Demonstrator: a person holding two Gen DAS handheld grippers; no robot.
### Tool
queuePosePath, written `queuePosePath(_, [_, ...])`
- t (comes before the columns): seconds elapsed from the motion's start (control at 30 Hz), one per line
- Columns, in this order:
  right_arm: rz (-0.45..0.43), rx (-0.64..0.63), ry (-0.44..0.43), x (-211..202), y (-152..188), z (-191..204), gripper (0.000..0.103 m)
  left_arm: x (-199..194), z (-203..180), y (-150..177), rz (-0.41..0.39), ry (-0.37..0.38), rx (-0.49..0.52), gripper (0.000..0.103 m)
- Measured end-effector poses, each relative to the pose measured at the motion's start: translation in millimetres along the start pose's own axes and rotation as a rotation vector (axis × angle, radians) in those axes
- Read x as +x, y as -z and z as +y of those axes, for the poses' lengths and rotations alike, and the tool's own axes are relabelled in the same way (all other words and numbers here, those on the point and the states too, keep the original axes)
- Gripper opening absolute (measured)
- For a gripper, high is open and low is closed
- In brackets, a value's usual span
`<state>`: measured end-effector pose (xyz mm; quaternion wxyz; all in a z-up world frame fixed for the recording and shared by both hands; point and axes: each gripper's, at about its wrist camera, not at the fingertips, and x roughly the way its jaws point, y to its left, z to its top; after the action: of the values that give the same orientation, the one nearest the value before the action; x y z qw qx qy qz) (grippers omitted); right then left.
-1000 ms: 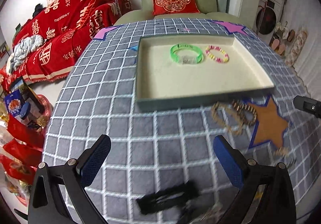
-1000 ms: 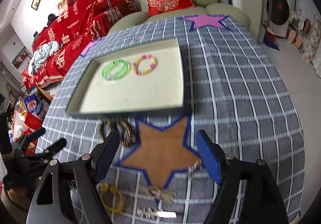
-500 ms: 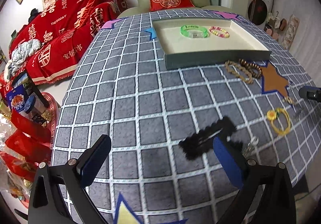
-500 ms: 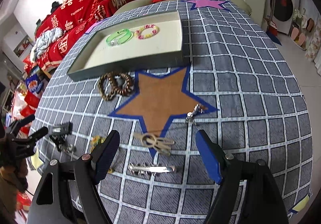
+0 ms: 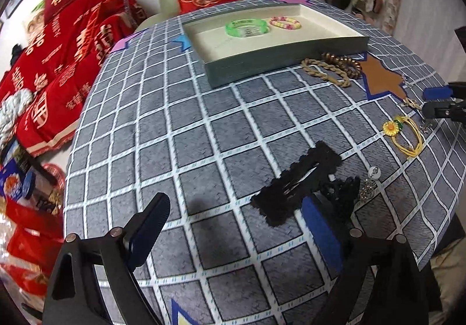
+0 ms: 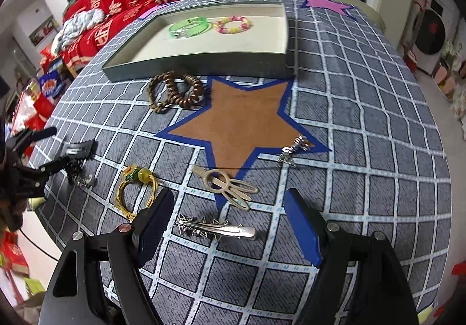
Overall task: Organize jewelry
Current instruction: 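Move the left tool to the black hair clip while the right tool moves to the beige hair claw, then grasp the black hair clip with the left tool while the right tool grasps the beige hair claw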
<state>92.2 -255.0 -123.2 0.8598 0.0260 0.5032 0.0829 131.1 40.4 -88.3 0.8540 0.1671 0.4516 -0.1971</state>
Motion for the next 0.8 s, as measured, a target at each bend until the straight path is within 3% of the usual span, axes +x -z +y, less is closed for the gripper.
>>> queuePosePath(0.23, [0.020,-0.071,0.000,13,-8,12,0.062,7,-20,-11,-0.007,0.033,0.107,0.099])
queuePosePath(0.33, [0.021,-0.092,0.021,16,-9,16,0.061,8,-25,-14,-0.007,0.049,0.127,0.097])
queuePosePath(0.53, [0.032,-0.154,0.070,18,-6,27,0.054,3,-34,-15,-0.003,0.108,0.150,0.071])
queuePosePath(0.73, [0.043,-0.180,0.065,17,-7,36,0.041,-1,-41,-13,0.006,0.153,0.161,0.044])
queuePosePath(0.8, [0.045,-0.188,0.062,17,-6,38,0.032,-3,-45,-12,0.001,0.143,0.172,0.042])
